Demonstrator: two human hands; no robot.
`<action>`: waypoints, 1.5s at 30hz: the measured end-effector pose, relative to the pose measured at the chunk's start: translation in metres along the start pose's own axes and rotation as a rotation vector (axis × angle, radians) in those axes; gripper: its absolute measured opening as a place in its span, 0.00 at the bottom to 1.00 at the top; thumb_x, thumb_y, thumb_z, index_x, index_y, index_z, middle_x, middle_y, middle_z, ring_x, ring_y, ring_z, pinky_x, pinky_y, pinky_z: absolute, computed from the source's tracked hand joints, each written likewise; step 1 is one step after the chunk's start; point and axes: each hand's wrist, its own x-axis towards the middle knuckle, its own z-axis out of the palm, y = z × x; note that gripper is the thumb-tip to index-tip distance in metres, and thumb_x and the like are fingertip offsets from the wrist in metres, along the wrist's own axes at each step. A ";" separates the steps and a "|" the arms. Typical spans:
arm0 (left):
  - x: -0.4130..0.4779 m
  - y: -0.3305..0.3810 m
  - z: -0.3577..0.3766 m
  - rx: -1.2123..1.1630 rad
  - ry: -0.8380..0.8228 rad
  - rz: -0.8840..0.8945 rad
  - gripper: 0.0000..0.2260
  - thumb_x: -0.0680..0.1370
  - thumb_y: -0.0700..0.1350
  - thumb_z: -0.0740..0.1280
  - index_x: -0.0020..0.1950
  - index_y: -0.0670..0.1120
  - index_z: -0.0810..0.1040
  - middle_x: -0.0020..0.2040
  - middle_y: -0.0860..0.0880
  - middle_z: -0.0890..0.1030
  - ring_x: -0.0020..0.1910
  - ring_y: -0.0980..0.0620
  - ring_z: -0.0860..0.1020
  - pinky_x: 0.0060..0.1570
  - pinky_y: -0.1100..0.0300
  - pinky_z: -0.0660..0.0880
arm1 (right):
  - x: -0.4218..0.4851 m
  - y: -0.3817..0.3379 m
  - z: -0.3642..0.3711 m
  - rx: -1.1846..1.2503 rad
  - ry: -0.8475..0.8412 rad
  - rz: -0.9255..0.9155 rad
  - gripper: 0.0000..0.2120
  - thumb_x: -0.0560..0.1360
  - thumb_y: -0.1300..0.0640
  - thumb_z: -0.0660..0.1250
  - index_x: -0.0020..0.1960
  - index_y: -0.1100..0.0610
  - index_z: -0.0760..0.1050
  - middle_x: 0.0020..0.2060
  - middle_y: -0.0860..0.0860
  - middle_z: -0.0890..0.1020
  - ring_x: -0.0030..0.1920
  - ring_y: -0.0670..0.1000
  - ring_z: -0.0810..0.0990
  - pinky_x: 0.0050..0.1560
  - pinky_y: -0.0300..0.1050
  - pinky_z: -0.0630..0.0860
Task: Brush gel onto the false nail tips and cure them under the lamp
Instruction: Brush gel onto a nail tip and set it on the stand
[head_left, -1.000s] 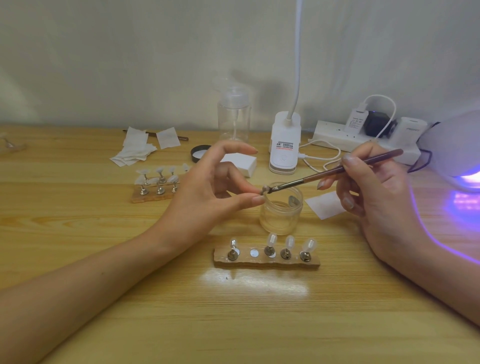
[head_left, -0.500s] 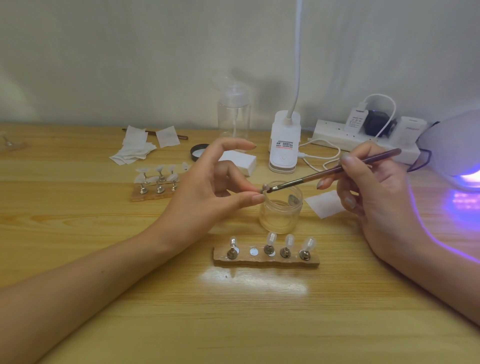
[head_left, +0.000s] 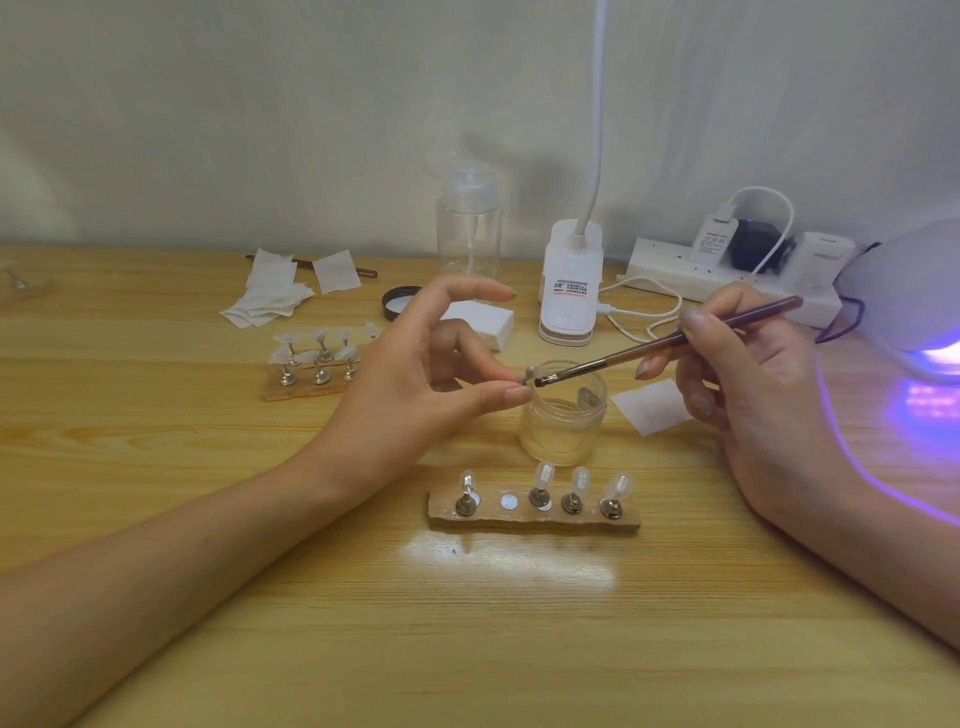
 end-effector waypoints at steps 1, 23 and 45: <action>0.000 0.000 0.000 -0.005 -0.002 0.003 0.27 0.69 0.45 0.76 0.66 0.52 0.73 0.37 0.52 0.83 0.47 0.52 0.86 0.53 0.52 0.82 | 0.000 0.000 0.000 0.011 0.008 -0.002 0.09 0.79 0.53 0.64 0.39 0.48 0.71 0.33 0.56 0.83 0.24 0.47 0.65 0.25 0.33 0.62; 0.000 -0.001 -0.001 0.014 -0.007 0.032 0.25 0.69 0.46 0.76 0.65 0.53 0.75 0.38 0.52 0.83 0.46 0.52 0.85 0.50 0.57 0.82 | 0.000 -0.002 0.002 0.015 -0.024 0.011 0.10 0.78 0.51 0.65 0.38 0.47 0.71 0.35 0.56 0.84 0.24 0.47 0.66 0.23 0.33 0.62; 0.000 0.003 0.001 0.046 0.011 0.013 0.25 0.69 0.45 0.76 0.65 0.50 0.75 0.38 0.52 0.83 0.48 0.53 0.85 0.52 0.41 0.80 | -0.001 -0.003 0.000 0.062 -0.012 -0.037 0.08 0.76 0.49 0.64 0.38 0.46 0.71 0.33 0.54 0.83 0.23 0.44 0.66 0.25 0.34 0.60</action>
